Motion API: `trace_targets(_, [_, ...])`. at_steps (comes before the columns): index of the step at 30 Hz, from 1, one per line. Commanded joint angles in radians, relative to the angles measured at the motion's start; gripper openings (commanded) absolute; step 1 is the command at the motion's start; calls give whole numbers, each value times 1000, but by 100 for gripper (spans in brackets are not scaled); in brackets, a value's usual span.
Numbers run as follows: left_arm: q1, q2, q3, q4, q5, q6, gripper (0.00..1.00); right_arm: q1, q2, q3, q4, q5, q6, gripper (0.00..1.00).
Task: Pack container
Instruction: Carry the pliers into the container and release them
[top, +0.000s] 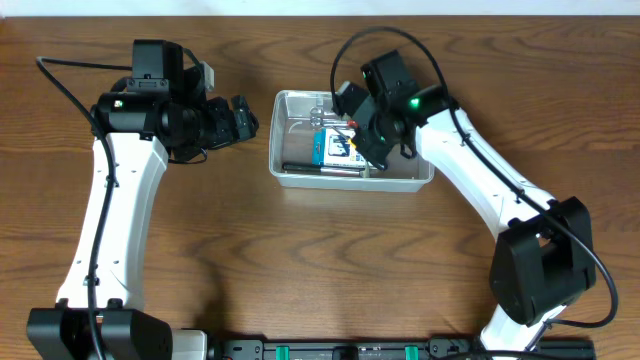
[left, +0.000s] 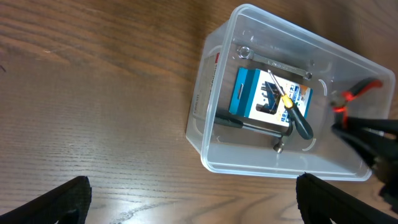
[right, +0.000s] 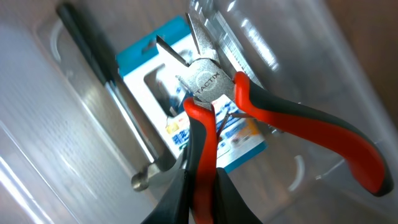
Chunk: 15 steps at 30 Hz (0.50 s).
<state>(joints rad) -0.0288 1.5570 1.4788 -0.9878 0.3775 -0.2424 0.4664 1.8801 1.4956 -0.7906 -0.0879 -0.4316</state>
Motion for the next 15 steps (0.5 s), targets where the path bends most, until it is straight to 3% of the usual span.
trace_targets(1, [-2,-6,0,-3,-9,2,98,6,-21,-37,13,6,-10,1])
trace_targets(5, [-2,-6,0,-3,-9,2,98,6,-21,-71,13,6,-6,2])
trace_targets(6, [-2,-6,0,-3,-9,2,98,6,-21,-76,12,6,-6,6])
trace_targets(7, [-2,-6,0,-3,-9,2,98,6,-21,-77,10,5,-7,17])
trace_targets(9, [-2,-6,0,-3,-9,2,98,6,-21,-77,14,5,-7,48])
trace_targets(11, [-2,-6,0,-3,-9,2,98,6,-21,-75,30,6,-7,57])
trace_targets(15, [-2,-6,0,-3,-9,2,98,5,-24,-37,71,6,86,59])
